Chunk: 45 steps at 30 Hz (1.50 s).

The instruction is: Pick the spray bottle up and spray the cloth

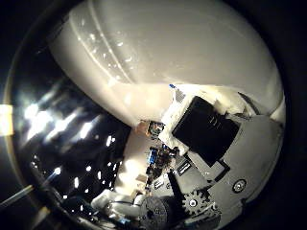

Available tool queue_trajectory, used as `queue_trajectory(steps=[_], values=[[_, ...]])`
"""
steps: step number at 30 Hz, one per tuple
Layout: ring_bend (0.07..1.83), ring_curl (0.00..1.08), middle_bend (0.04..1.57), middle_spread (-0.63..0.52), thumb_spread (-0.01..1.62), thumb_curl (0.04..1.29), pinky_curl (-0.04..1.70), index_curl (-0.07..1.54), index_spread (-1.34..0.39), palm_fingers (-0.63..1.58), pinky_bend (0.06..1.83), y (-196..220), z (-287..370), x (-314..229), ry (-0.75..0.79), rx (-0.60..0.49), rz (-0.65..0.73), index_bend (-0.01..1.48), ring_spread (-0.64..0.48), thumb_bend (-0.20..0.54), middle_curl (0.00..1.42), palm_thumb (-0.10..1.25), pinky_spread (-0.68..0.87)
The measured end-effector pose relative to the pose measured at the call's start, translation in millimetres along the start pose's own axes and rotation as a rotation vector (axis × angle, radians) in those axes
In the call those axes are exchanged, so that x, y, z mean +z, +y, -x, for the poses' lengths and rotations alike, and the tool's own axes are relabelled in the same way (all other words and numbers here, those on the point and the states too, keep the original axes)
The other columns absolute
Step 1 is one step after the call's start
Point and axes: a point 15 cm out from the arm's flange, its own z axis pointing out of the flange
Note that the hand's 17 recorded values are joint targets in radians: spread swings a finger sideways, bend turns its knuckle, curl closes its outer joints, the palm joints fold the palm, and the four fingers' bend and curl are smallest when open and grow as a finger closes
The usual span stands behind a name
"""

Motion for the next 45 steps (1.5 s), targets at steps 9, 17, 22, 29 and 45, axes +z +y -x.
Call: queue_trajectory(steps=[9,17,22,29,45], values=[[1.28,0.51,1.12,-0.16,1.01,0.49,0.48,0.81,-0.34,1.29,1.19,-6,2,-4,-0.007,-0.016,-0.028,0.81,-0.19,-0.017,0.63,0.85,-0.35],[1.40,0.55,1.27,-0.15,0.97,0.53,0.58,0.89,-0.30,1.22,1.31,-4,11,-4,-0.030,-0.015,-0.015,0.95,-0.19,-0.014,0.67,0.91,-0.27],[1.45,0.57,1.32,-0.15,0.92,0.58,0.63,0.92,-0.29,1.19,1.35,6,28,-1,-0.057,-0.022,0.039,0.98,-0.18,-0.019,0.68,0.94,-0.23],[1.49,0.59,1.36,-0.14,0.89,0.64,0.72,0.94,-0.28,1.15,1.36,24,44,-1,0.040,-0.137,0.241,1.01,-0.17,-0.017,0.69,0.95,-0.20],[1.50,0.60,1.37,-0.14,0.78,0.75,0.85,0.96,-0.28,1.14,1.28,18,113,-14,0.201,-0.271,0.553,1.02,-0.18,-0.020,0.70,0.96,-0.21]])
